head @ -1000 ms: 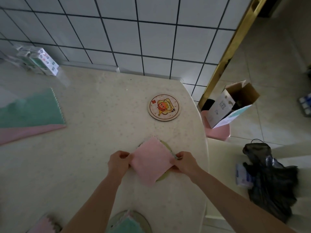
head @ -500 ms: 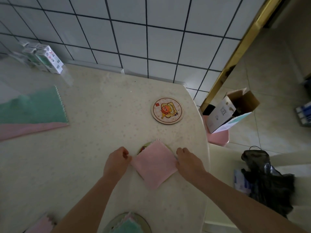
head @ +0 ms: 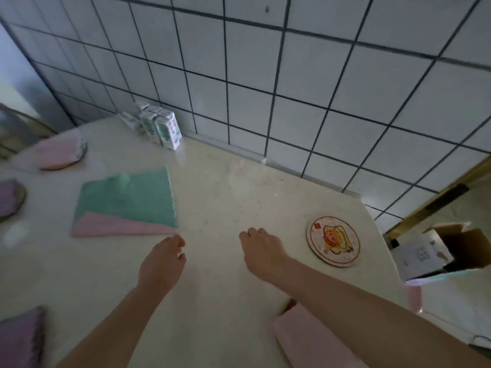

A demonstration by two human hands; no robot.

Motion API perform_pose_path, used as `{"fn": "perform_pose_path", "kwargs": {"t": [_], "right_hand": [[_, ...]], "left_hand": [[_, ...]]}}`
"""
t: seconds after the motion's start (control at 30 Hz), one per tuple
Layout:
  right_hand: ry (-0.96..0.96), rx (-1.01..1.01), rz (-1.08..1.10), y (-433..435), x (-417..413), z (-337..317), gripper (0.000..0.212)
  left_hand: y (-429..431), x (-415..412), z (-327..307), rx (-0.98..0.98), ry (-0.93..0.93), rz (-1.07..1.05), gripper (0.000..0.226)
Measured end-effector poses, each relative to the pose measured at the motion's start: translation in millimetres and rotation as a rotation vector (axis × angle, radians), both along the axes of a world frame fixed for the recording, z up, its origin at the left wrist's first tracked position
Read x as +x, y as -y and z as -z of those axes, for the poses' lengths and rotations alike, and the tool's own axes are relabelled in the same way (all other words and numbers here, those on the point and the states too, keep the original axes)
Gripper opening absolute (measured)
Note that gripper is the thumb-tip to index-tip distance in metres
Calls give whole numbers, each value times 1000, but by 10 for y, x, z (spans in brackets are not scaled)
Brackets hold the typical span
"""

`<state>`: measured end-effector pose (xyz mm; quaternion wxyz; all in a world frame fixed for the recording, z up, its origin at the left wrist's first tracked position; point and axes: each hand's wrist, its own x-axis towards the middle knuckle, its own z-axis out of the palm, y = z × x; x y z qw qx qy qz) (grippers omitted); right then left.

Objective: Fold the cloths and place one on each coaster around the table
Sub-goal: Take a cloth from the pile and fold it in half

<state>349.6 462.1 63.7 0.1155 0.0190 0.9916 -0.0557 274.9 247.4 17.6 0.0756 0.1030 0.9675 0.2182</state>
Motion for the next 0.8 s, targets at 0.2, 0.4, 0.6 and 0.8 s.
{"fn": "perform_pose_path", "kwargs": {"t": [0.2,0.4,0.6,0.8], "right_hand": [[-22,-39,-136,736,-989,214,31],[14,-147,-164,1319,-1646,516,26],[63,-231,-152,1609,-1960,764,32],[88,-164,-190,1659,-1925,888,20]], "left_hand": [[729,-671,74,-186,-40,-13,30],[1150,-1260,285,-301,-79,61,46],[1296,-1593,464,-368,-165,240,53],[1439,-1702,605,-382,-181,323,31]]}}
